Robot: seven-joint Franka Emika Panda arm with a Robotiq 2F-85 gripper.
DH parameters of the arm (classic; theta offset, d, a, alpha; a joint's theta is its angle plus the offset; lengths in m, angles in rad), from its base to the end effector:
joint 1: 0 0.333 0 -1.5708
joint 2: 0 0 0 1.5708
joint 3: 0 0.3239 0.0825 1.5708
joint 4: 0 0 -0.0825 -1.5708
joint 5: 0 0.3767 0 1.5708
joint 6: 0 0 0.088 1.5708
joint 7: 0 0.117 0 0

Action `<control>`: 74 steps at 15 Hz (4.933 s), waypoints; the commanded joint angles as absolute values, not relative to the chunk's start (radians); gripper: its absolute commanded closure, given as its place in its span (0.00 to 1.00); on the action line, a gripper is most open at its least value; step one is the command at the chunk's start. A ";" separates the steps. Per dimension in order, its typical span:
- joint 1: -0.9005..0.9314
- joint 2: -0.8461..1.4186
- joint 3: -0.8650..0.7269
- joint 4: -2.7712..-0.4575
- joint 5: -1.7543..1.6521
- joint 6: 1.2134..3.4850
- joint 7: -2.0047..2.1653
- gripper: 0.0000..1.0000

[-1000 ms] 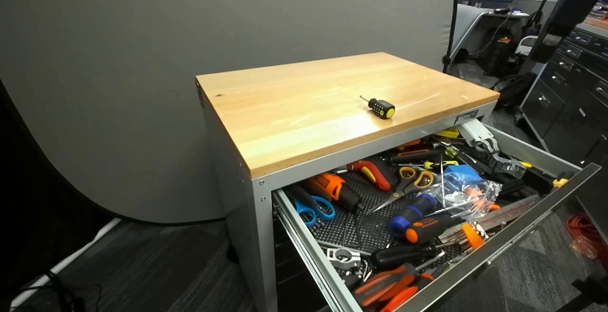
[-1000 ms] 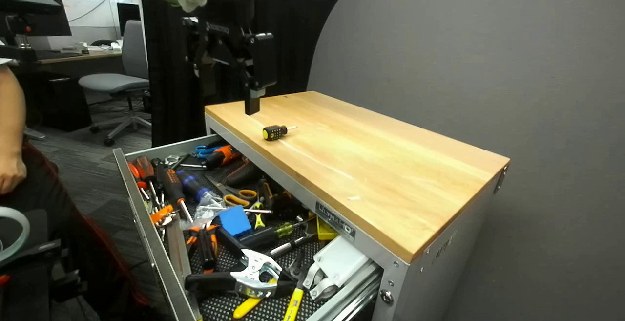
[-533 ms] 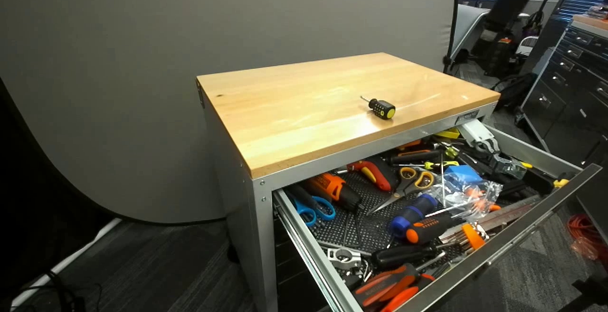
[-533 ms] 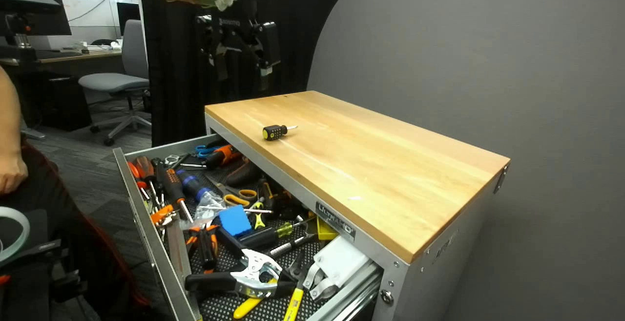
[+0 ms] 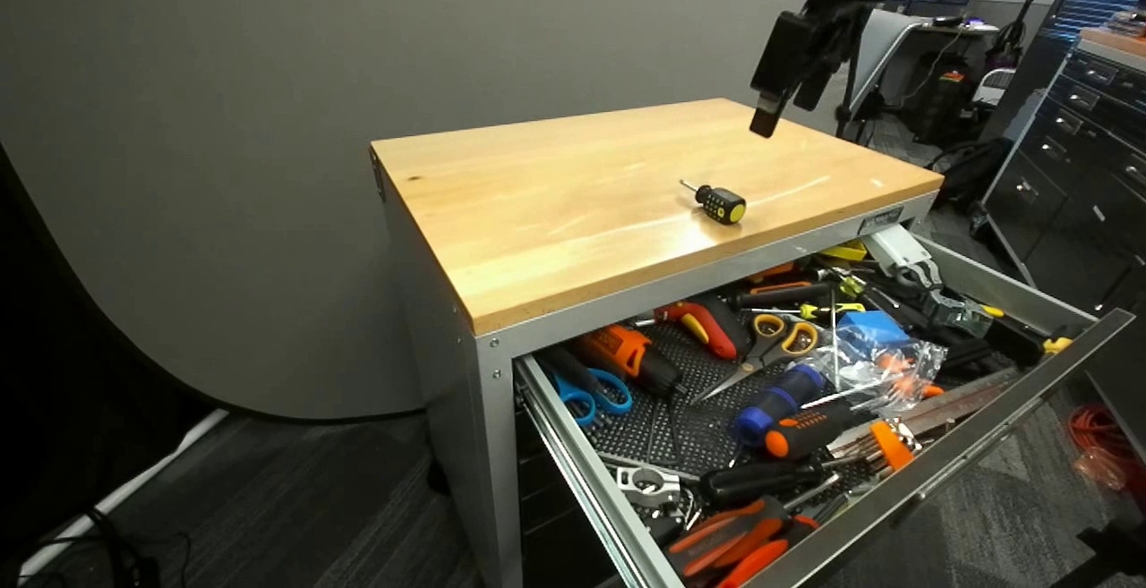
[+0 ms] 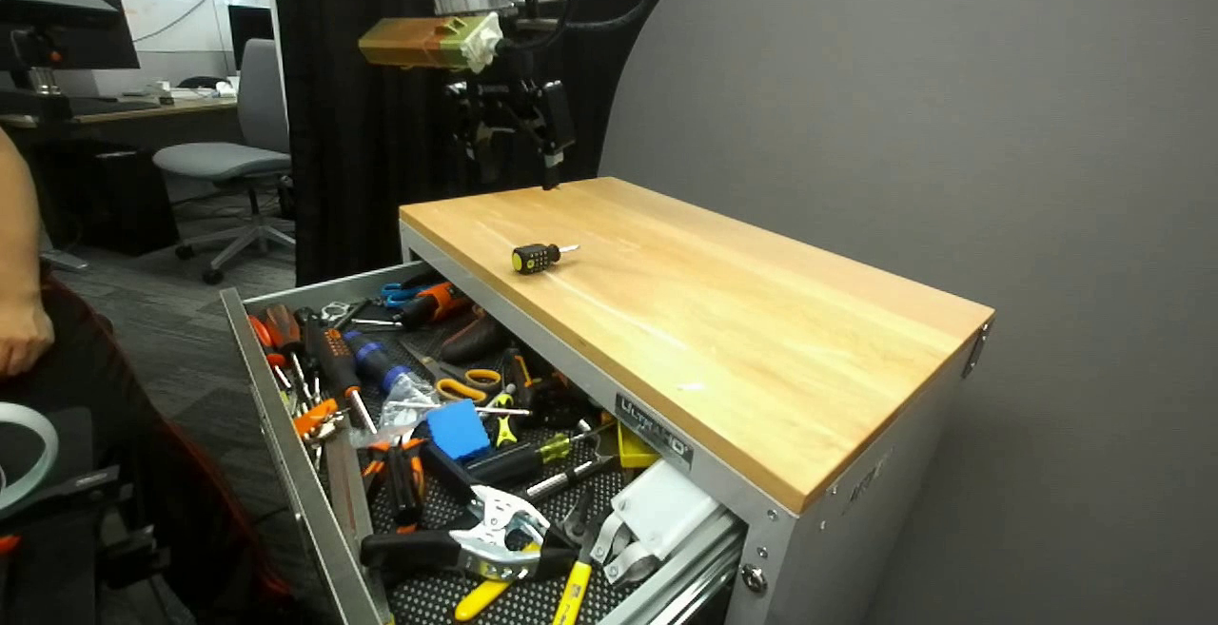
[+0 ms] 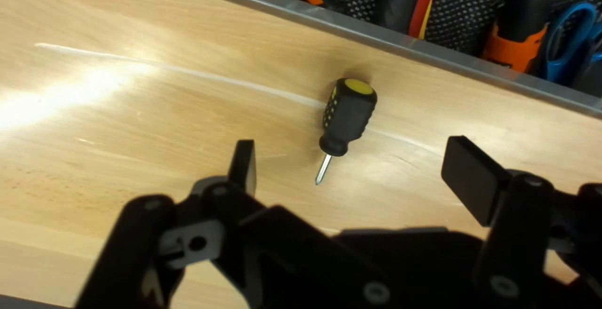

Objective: Get the screwdriver from the top of the cabinet, place it inside the open drawer of the cabinet and close it.

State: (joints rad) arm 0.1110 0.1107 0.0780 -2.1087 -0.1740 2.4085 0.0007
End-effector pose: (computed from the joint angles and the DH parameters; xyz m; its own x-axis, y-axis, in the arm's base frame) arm 0.5666 0.1054 0.3859 0.9344 0.3070 0.1806 0.2868 -0.9492 0.1294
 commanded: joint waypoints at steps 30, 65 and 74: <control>0.133 0.249 -0.014 -2.079 -0.284 2.356 0.153 0.82; -0.127 -0.012 -0.141 -2.634 -0.289 2.276 0.011 0.00; -0.119 0.070 -0.131 -2.679 -0.276 2.430 0.110 0.49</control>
State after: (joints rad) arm -0.1306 0.0464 -0.1387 -2.6615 -0.2645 2.3470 0.0599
